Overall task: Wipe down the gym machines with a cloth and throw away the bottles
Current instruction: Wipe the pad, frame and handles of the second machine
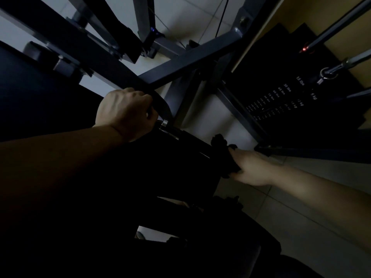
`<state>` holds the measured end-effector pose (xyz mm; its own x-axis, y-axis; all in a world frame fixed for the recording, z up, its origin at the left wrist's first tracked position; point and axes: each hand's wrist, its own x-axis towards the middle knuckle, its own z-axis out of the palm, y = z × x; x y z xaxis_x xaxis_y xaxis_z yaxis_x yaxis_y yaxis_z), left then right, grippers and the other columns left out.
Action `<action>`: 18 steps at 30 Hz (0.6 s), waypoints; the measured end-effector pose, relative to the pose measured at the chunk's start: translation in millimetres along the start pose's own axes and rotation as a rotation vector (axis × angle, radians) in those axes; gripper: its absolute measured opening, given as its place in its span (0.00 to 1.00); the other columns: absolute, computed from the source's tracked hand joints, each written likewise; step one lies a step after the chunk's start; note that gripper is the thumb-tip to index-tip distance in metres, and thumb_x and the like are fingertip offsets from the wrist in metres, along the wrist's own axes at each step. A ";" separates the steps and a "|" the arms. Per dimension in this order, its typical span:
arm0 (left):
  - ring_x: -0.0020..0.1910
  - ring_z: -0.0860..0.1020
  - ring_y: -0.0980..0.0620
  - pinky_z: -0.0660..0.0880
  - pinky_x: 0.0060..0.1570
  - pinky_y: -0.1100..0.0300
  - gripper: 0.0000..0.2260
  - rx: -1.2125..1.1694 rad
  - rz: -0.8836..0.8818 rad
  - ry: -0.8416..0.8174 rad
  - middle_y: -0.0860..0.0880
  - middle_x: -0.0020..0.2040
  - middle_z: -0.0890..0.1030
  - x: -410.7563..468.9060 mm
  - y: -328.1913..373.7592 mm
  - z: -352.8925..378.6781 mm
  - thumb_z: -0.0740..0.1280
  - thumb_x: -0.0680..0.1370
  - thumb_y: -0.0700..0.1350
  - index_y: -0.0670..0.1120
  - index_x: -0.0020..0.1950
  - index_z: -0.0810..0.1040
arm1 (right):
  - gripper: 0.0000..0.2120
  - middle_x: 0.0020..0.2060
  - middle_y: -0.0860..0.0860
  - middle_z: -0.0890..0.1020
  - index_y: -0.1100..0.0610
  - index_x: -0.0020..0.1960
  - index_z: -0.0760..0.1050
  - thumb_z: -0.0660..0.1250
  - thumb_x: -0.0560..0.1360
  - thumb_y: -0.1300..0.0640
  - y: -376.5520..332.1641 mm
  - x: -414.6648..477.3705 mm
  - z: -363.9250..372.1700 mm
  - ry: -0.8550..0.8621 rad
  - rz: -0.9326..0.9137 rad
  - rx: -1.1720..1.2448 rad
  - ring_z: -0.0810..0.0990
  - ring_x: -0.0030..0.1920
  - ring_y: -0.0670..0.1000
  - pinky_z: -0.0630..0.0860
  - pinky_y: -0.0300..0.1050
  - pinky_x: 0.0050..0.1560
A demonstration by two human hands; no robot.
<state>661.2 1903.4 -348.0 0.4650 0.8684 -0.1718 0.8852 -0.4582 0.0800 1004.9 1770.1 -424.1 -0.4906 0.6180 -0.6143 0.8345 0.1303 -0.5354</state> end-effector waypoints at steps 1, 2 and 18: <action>0.40 0.78 0.44 0.68 0.38 0.56 0.11 0.003 0.003 0.004 0.50 0.37 0.77 0.0 0.2 0.2 0.61 0.79 0.50 0.48 0.39 0.76 | 0.22 0.49 0.53 0.77 0.53 0.63 0.66 0.69 0.74 0.47 -5.9 5.0 -0.2 0.009 -0.001 -0.123 0.80 0.46 0.55 0.69 0.44 0.36; 0.40 0.78 0.44 0.69 0.38 0.56 0.11 0.000 0.005 0.005 0.50 0.37 0.77 0.7 -0.3 0.5 0.61 0.79 0.50 0.48 0.39 0.76 | 0.27 0.54 0.55 0.77 0.57 0.67 0.66 0.70 0.74 0.46 -14.2 12.6 -1.2 0.004 0.018 -0.270 0.79 0.49 0.55 0.68 0.43 0.37; 0.39 0.74 0.49 0.67 0.39 0.56 0.12 -0.004 0.016 -0.001 0.52 0.36 0.74 1.6 -3.1 5.9 0.59 0.80 0.52 0.50 0.39 0.74 | 0.07 0.37 0.51 0.82 0.56 0.40 0.77 0.72 0.74 0.57 -15.0 62.6 -54.1 -0.351 0.302 0.048 0.82 0.39 0.52 0.79 0.44 0.39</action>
<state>659.1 1905.0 -354.3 0.4794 0.8608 -0.1710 0.8776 -0.4715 0.0871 975.3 1848.7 -423.1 -0.2894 0.3222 -0.9014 0.9446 -0.0564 -0.3234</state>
